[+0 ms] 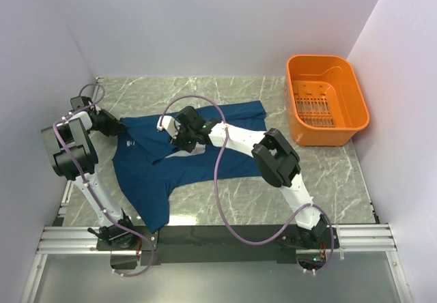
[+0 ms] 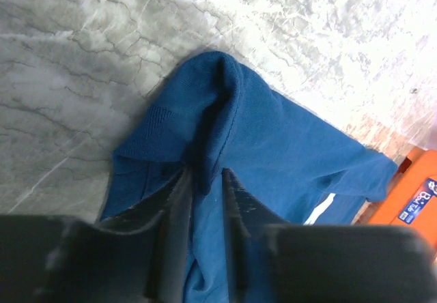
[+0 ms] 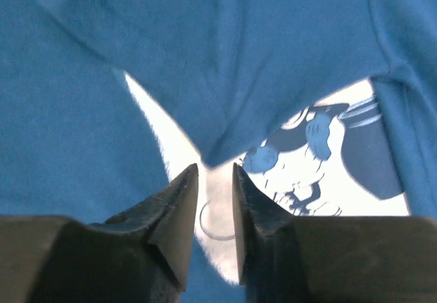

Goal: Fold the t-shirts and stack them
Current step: Fold the tshirt

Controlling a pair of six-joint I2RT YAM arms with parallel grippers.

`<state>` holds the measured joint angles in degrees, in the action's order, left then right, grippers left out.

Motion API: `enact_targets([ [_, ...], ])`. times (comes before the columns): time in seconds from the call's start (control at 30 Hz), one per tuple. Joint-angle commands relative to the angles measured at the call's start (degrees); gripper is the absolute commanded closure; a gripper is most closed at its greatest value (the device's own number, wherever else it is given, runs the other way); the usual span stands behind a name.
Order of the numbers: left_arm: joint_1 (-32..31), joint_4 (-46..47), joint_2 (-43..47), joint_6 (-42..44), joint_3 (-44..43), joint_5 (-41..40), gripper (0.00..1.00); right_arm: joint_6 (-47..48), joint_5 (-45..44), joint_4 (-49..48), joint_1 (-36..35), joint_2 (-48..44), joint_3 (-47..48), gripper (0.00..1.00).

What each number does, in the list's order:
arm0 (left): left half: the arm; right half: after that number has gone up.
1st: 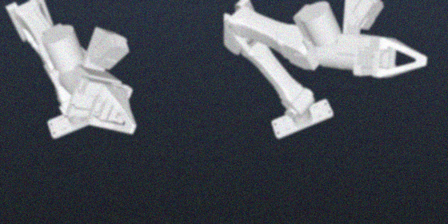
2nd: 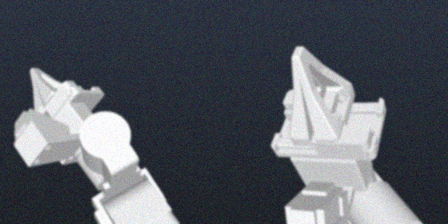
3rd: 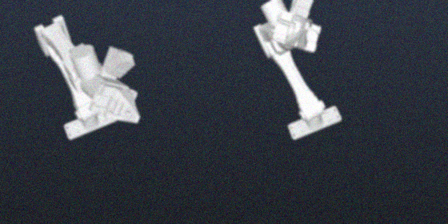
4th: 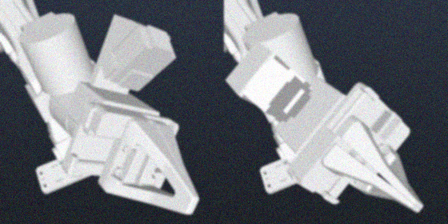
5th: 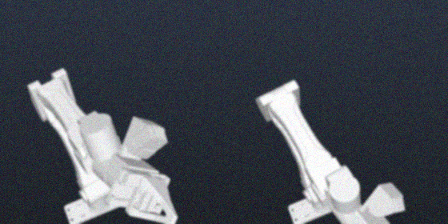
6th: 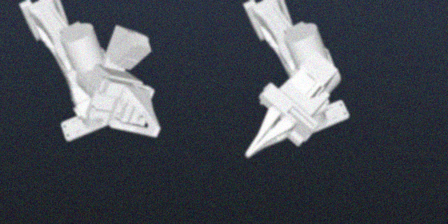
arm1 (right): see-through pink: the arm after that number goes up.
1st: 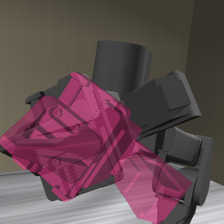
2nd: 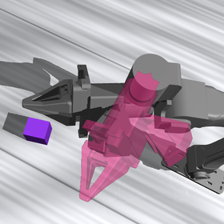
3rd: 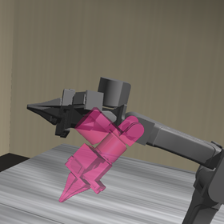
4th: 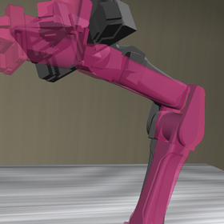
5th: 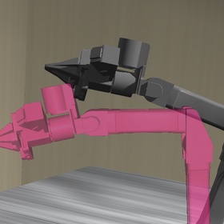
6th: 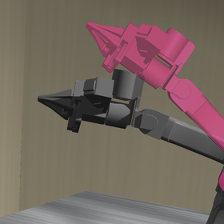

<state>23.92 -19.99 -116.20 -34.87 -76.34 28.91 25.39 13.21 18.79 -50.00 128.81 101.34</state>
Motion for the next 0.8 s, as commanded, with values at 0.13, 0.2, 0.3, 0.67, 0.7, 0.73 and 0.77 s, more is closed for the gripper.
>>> enact_targets([
  [0.13, 0.34, 2.15, 5.45, 2.0, -1.8, 3.17, 0.6, -3.32, 5.23, -0.24, 4.72, -11.12, -3.87, 0.59],
  [0.2, 0.42, 2.32, 8.6, 3.14, -1.36, 2.65, 0.57, -6.39, 7.17, 0.81, 8.94, -13.31, -4.48, 0.59],
  [0.3, 0.34, 4.6, 14.31, 4.19, 2.4, 2.03, 0.52, -10.87, 9.46, 2.56, 15.35, -15.34, -4.66, 0.59],
  [0.67, 0.34, 8.48, 36.89, 2.46, 22.0, 0.01, 0.36, 14.44, 20.87, 22.33, 30.84, -22.61, -12.35, 0.54],
  [0.7, 0.34, 7.69, 38.58, 1.48, 22.98, -1.12, 0.3, 18.69, 23.06, 25.04, 30.84, -24.64, -15.0, 0.52],
  [0.73, 0.34, 5.51, 40.07, 0.52, 23.86, -1.74, 0.28, 22.56, 23.87, 25.68, 30.75, -26.93, -17.9, 0.52],
  [0.77, 0.34, 3.92, 42.87, -0.97, 25.52, -2.18, 0.27, 27.21, 24.66, 25.51, 30.84, -29.3, -23.94, 0.53],
])
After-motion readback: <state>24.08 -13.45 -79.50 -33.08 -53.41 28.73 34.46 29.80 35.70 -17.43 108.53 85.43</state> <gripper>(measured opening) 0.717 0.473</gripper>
